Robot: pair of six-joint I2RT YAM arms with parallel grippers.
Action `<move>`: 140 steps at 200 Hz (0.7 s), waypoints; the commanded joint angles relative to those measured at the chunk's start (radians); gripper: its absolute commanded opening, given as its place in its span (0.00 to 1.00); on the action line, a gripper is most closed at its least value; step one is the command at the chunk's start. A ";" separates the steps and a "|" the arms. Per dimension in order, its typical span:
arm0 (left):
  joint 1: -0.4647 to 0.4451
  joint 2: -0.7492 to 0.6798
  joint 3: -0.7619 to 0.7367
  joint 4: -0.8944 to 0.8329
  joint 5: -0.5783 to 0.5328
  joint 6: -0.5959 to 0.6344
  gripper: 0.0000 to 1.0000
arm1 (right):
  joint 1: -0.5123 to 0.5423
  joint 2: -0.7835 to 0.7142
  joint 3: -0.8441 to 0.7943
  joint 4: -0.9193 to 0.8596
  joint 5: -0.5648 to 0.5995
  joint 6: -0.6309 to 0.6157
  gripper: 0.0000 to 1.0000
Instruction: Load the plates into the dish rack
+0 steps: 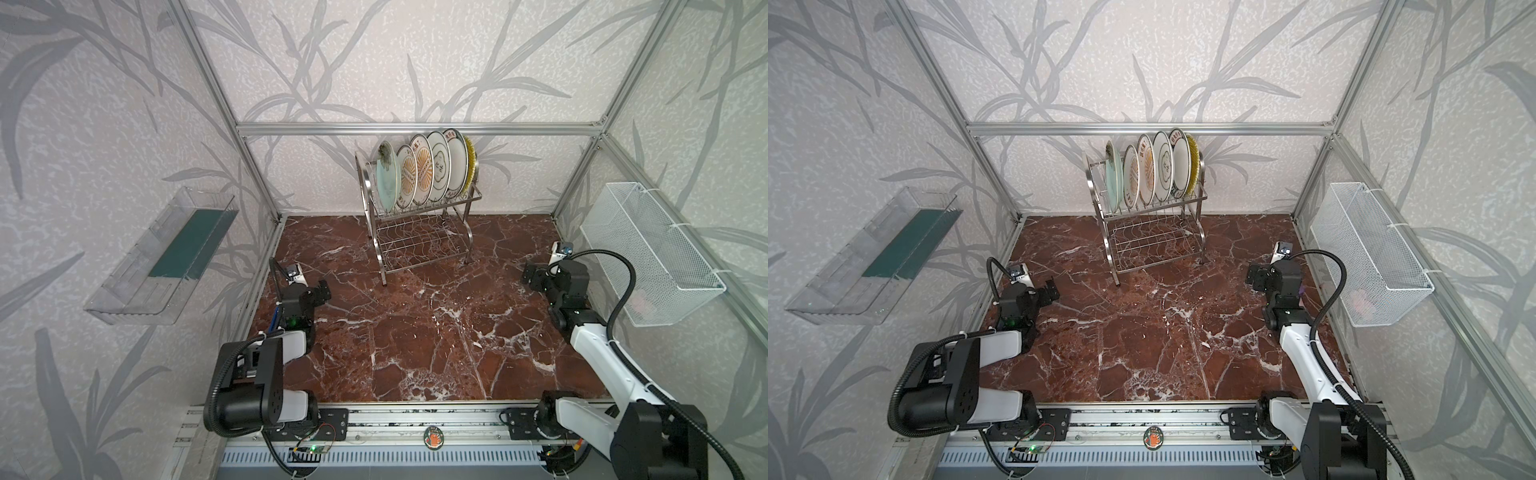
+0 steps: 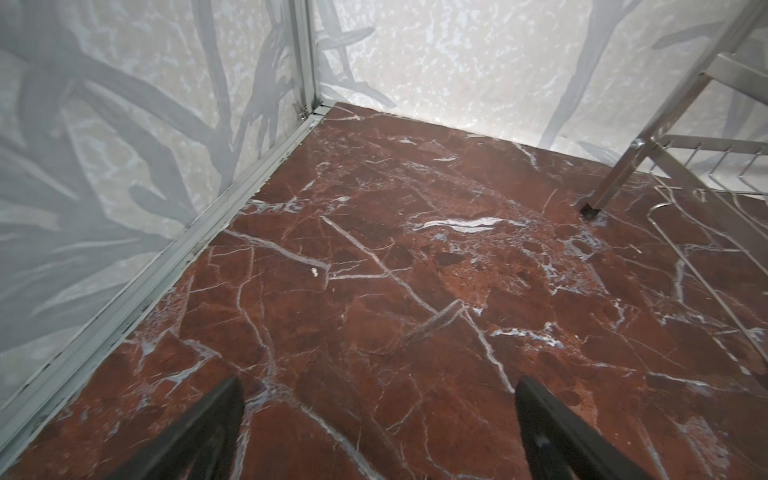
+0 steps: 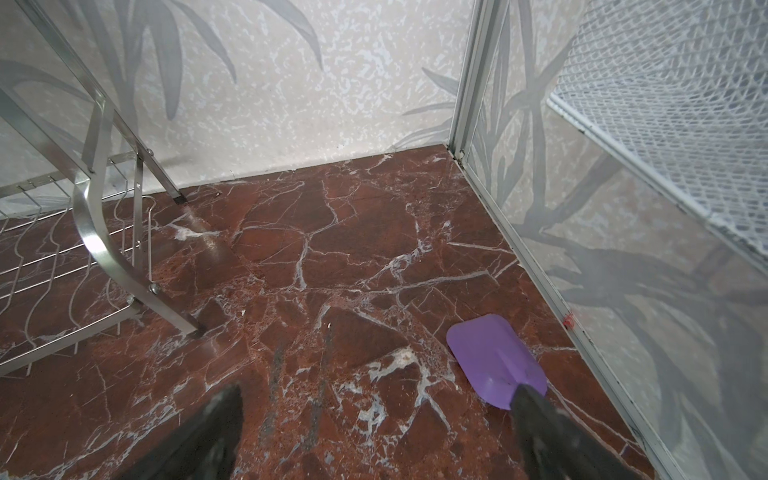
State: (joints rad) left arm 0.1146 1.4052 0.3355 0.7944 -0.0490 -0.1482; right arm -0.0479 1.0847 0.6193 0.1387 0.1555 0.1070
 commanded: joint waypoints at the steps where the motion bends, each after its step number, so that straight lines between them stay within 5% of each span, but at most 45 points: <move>1: 0.021 0.046 0.013 0.100 0.140 0.032 0.99 | -0.006 -0.001 -0.012 0.049 -0.007 -0.018 0.99; 77: 0.027 0.126 -0.064 0.298 0.217 0.061 0.99 | -0.006 0.019 -0.055 0.129 -0.006 -0.029 0.99; 95: 0.030 0.202 -0.099 0.488 0.196 0.038 0.99 | -0.005 0.005 -0.079 0.165 -0.005 -0.034 0.99; 140: 0.027 0.160 -0.026 0.276 0.195 0.050 0.99 | -0.007 -0.011 -0.120 0.225 -0.036 -0.034 0.99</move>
State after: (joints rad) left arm 0.1402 1.5826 0.2657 1.1160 0.1337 -0.1226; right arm -0.0483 1.0950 0.5182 0.2848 0.1444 0.0792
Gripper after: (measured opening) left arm 0.992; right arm 0.991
